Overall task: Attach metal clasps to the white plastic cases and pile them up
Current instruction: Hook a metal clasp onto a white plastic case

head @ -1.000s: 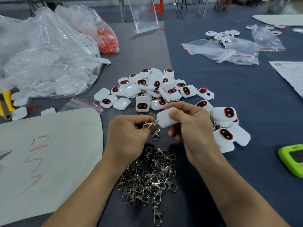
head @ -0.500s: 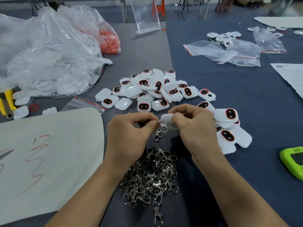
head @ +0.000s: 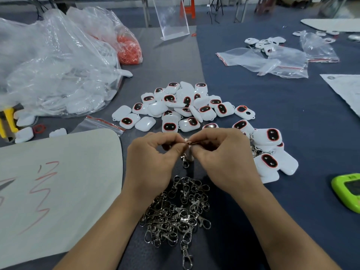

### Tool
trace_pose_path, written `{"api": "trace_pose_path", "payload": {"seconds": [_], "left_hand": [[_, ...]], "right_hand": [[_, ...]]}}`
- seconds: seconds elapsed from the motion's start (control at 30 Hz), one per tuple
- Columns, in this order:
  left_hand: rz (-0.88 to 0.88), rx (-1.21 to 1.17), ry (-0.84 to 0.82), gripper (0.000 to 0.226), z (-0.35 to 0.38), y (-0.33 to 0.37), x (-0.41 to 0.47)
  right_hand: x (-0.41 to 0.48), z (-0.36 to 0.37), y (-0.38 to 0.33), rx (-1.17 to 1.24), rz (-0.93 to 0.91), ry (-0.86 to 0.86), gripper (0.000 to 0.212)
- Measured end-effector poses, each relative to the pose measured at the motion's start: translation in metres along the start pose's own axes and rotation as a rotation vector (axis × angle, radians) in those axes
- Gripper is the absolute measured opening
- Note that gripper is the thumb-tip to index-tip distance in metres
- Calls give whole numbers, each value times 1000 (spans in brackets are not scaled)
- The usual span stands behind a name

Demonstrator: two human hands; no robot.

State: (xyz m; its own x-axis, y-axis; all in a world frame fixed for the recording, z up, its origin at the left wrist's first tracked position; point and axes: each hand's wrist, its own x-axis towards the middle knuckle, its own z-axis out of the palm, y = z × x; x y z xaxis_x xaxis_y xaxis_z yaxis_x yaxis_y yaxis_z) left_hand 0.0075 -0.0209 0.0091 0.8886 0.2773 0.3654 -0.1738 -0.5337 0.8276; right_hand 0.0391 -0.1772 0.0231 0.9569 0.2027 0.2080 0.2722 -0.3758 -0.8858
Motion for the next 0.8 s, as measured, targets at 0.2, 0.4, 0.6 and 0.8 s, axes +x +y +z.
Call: {"api": "trace_pose_path", "payload": {"seconds": [0.2, 0.4, 0.6, 0.8], "left_hand": [[-10, -208, -46, 19, -1, -2, 4], [-62, -314, -94, 10, 5, -3, 4], [-146, -201, 43, 20, 1, -12, 5], [-224, 71, 28, 17, -3, -14, 8]], "right_hand": [[3, 0, -3, 393, 228, -110, 21], [9, -4, -3, 539, 462, -111, 19], [13, -12, 1, 413, 250, 151, 24], [17, -36, 18, -245, 151, 621, 25]]}}
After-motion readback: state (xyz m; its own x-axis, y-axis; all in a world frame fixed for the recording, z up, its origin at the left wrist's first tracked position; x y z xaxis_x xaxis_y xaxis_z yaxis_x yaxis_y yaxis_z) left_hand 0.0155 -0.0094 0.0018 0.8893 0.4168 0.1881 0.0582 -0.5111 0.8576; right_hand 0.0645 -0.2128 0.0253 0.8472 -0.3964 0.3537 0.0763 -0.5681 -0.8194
